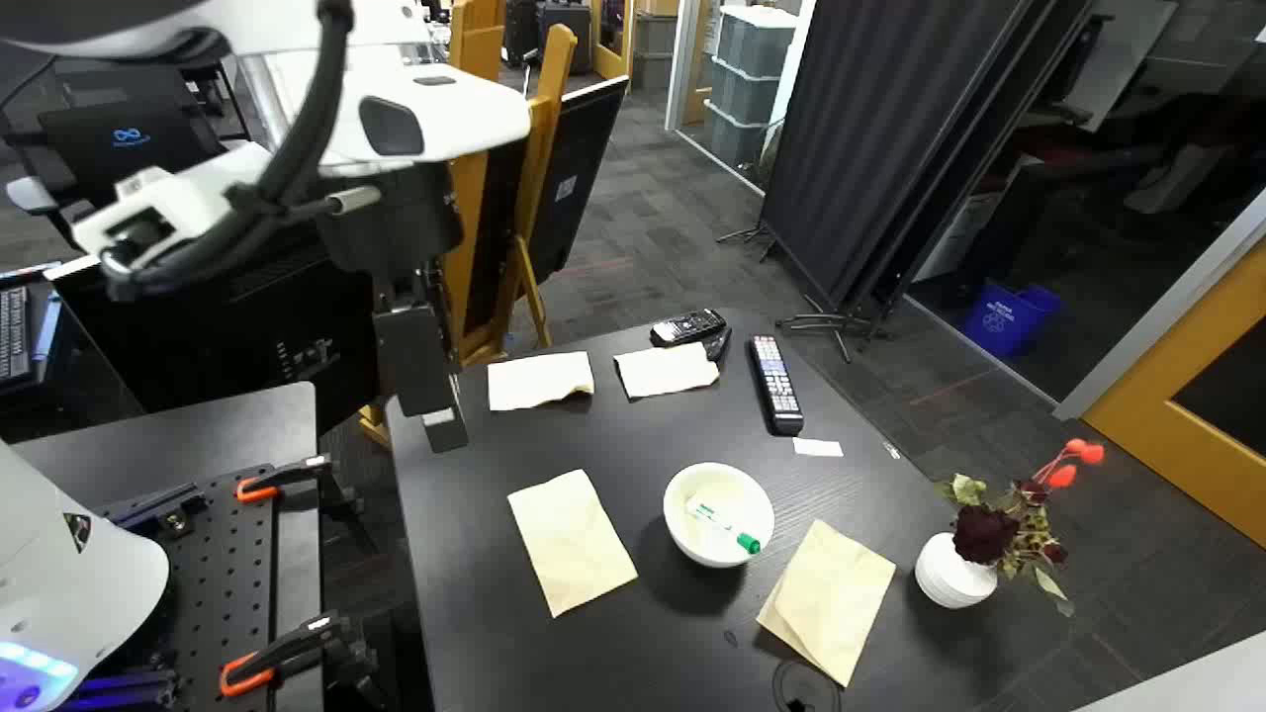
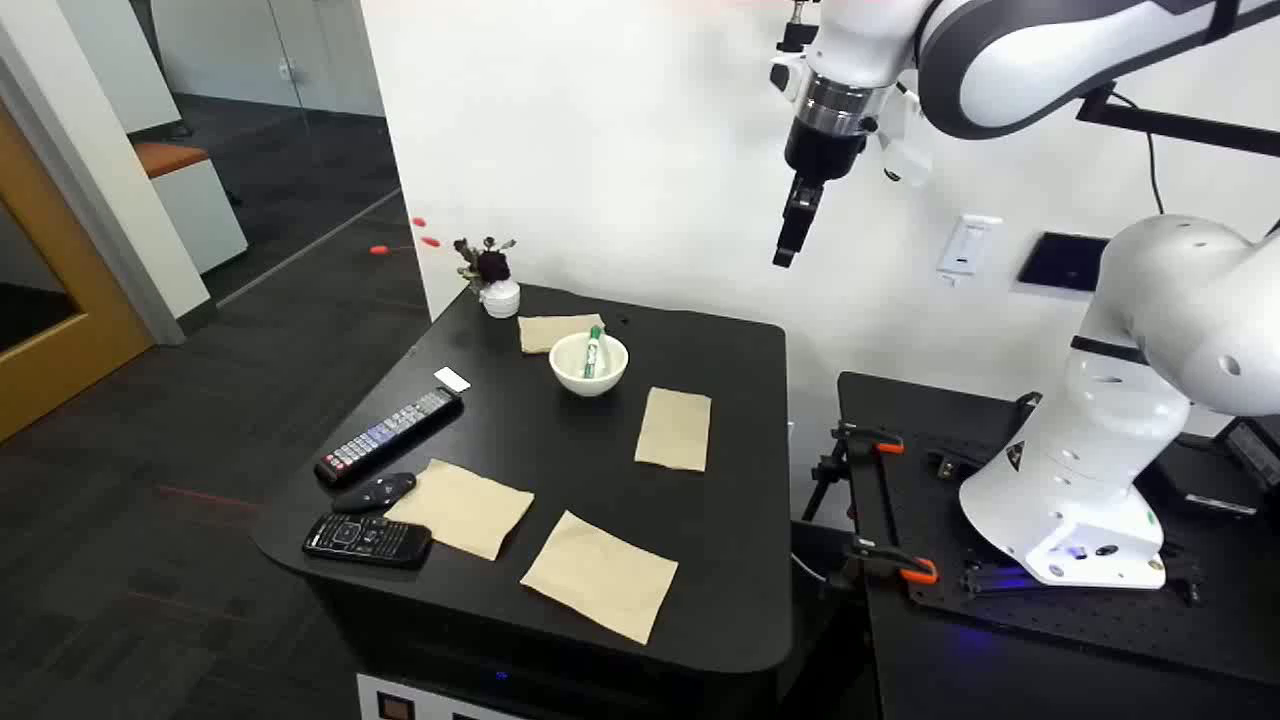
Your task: Pick up the marker from the bowl and put it on the table
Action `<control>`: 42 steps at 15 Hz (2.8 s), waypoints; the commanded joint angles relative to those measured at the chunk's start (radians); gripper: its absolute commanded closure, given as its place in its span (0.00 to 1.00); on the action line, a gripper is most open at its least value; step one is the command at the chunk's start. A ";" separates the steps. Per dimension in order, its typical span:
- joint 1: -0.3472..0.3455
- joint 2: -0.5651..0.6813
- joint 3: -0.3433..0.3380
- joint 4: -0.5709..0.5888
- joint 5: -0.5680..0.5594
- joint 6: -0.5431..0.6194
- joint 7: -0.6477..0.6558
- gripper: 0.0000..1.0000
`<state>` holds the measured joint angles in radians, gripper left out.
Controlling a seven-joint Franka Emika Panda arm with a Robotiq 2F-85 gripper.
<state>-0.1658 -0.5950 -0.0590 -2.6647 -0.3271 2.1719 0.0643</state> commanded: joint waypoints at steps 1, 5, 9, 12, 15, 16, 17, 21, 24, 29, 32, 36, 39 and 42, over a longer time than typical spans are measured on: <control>-0.004 0.000 0.004 0.002 0.003 -0.002 -0.002 0.00; -0.003 0.000 0.004 0.002 0.003 -0.002 -0.002 0.00; -0.007 0.048 0.020 0.027 0.011 0.022 0.056 0.00; -0.028 0.143 0.044 0.065 0.015 0.075 0.204 0.00; -0.038 0.262 0.072 0.118 0.012 0.116 0.349 0.00; -0.040 0.302 0.077 0.139 0.010 0.134 0.392 0.00; -0.043 0.348 0.083 0.169 0.005 0.145 0.445 0.00; -0.032 0.521 0.069 0.300 -0.004 0.175 0.627 0.00; -0.003 0.644 0.038 0.404 0.009 0.191 0.707 0.00; 0.041 0.791 -0.019 0.517 0.025 0.270 0.806 0.00; 0.067 0.842 -0.048 0.547 0.057 0.328 0.822 0.00; 0.091 0.839 -0.074 0.532 0.063 0.326 0.792 0.00; 0.093 0.840 -0.075 0.535 0.064 0.326 0.792 0.00; 0.105 0.859 -0.094 0.532 0.070 0.356 0.837 0.00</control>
<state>-0.0886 0.2470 -0.1217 -2.1324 -0.2784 2.4982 0.8694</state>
